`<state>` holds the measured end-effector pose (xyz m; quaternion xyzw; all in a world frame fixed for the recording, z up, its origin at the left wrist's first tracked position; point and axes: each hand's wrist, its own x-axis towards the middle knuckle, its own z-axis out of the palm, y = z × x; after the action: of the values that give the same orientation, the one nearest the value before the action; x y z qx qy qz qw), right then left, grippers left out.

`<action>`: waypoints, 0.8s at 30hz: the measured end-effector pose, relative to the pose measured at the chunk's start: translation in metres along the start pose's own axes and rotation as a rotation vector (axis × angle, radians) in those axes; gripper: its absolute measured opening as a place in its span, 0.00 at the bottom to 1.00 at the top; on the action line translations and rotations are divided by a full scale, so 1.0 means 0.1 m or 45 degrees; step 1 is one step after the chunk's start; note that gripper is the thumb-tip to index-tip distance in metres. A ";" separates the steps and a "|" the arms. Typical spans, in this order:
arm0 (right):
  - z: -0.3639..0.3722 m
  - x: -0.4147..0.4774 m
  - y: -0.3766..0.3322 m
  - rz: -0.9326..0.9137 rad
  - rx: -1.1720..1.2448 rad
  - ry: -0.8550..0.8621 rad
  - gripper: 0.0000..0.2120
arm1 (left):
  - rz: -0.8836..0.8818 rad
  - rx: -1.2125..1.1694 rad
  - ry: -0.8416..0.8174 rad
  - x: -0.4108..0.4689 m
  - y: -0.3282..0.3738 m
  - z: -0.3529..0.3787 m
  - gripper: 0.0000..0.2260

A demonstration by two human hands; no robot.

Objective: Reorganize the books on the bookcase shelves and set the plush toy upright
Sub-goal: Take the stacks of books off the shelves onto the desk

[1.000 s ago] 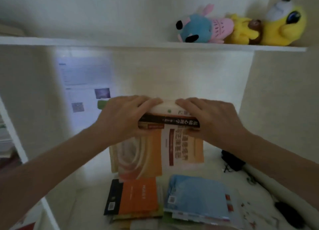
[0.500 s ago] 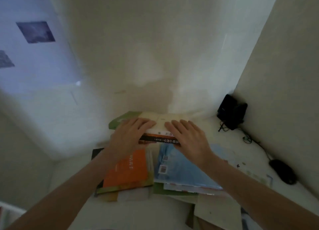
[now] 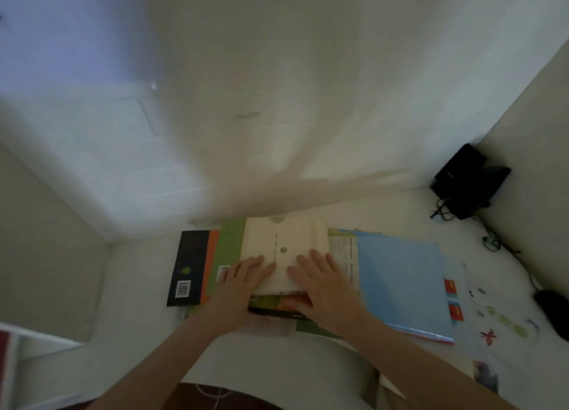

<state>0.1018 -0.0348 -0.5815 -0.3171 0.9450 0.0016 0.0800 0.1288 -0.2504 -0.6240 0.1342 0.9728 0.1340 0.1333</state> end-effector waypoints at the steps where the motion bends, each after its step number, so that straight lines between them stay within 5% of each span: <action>1: -0.08 0.01 0.00 -0.018 0.010 -0.018 0.38 | -0.027 -0.075 -0.125 -0.01 0.03 -0.14 0.45; 3: -0.29 0.05 0.01 0.027 0.134 -0.139 0.48 | -0.113 -0.365 -0.264 -0.02 0.09 -0.47 0.39; 5: -0.58 0.12 -0.03 0.093 0.331 -0.102 0.51 | -0.226 -0.638 -0.221 -0.06 0.12 -0.85 0.23; 8: -1.24 0.26 -0.20 0.073 0.510 0.100 0.35 | -0.261 -0.808 0.066 -0.24 0.06 -1.46 0.14; 14: -2.76 0.39 -0.98 -0.276 0.779 0.332 0.22 | -0.090 -0.552 0.641 -1.16 0.06 -2.91 0.09; 20: -4.09 0.01 -2.13 -0.864 0.788 0.818 0.06 | -0.002 -0.299 1.248 -2.55 0.28 -4.07 0.05; 24: -4.80 -0.14 -2.74 -1.151 0.772 1.110 0.04 | 0.016 -0.064 1.712 -3.32 0.36 -4.62 0.05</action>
<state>0.2050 -0.2714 -0.0926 -0.6147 0.6251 -0.4232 -0.2287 0.3086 -0.4193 -0.1106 0.0240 0.8398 0.2117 -0.4993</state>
